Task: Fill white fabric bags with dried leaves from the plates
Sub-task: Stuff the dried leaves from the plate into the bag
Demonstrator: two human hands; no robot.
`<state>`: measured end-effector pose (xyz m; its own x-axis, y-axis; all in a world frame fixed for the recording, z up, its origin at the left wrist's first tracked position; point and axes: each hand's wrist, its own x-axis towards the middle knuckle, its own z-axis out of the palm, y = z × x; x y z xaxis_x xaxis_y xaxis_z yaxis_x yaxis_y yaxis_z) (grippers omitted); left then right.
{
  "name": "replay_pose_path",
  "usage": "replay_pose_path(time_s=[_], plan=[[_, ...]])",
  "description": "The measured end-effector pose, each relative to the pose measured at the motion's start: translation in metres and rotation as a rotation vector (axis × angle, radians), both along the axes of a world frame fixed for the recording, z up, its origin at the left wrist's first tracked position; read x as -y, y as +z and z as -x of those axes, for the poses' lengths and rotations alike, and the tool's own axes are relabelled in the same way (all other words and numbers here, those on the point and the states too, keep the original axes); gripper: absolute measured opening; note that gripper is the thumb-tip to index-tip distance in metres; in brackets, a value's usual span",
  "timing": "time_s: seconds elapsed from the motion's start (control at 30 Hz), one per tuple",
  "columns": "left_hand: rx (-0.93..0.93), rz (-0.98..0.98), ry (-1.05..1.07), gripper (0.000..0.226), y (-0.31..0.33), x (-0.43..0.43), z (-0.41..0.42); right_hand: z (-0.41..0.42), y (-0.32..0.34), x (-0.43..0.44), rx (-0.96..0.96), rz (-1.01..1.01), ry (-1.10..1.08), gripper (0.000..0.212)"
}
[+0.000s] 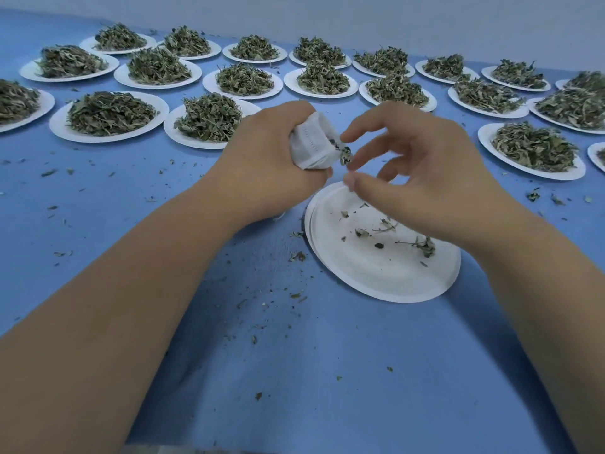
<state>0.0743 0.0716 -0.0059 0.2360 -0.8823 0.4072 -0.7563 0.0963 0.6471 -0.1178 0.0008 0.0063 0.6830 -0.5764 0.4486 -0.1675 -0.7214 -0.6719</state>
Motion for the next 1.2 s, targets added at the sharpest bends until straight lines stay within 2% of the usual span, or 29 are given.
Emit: replay_pose_path(time_s=[0.17,0.27,0.47,0.6,0.73,0.9,1.07,1.2], plan=[[-0.004,-0.035,-0.024,0.022,0.002,-0.001,0.002,-0.009,-0.008,-0.005,0.066,0.013,-0.104,0.015],[0.047,-0.040,-0.036,0.027,0.000,-0.002,0.002,-0.006,-0.005,-0.002,0.070,0.052,-0.157,0.014],[0.117,-0.041,-0.076,0.028,-0.003,-0.003,0.003,-0.005,0.000,-0.004,0.091,0.011,-0.122,0.012],[0.124,-0.002,-0.117,0.025,-0.004,-0.004,0.011,-0.010,-0.001,-0.007,0.108,-0.094,-0.098,0.017],[0.137,0.016,-0.109,0.026,-0.004,-0.003,0.012,-0.009,-0.002,-0.007,0.087,-0.112,-0.093,0.004],[0.109,0.029,-0.065,0.027,-0.004,-0.002,0.009,-0.008,0.005,-0.006,0.126,-0.128,-0.057,0.015],[0.077,0.013,-0.062,0.026,-0.005,-0.003,0.010,-0.008,0.004,-0.008,-0.101,-0.127,0.026,0.031],[0.072,0.001,-0.031,0.025,-0.003,-0.001,0.005,0.004,0.016,-0.007,-0.074,-0.025,0.001,0.026]])
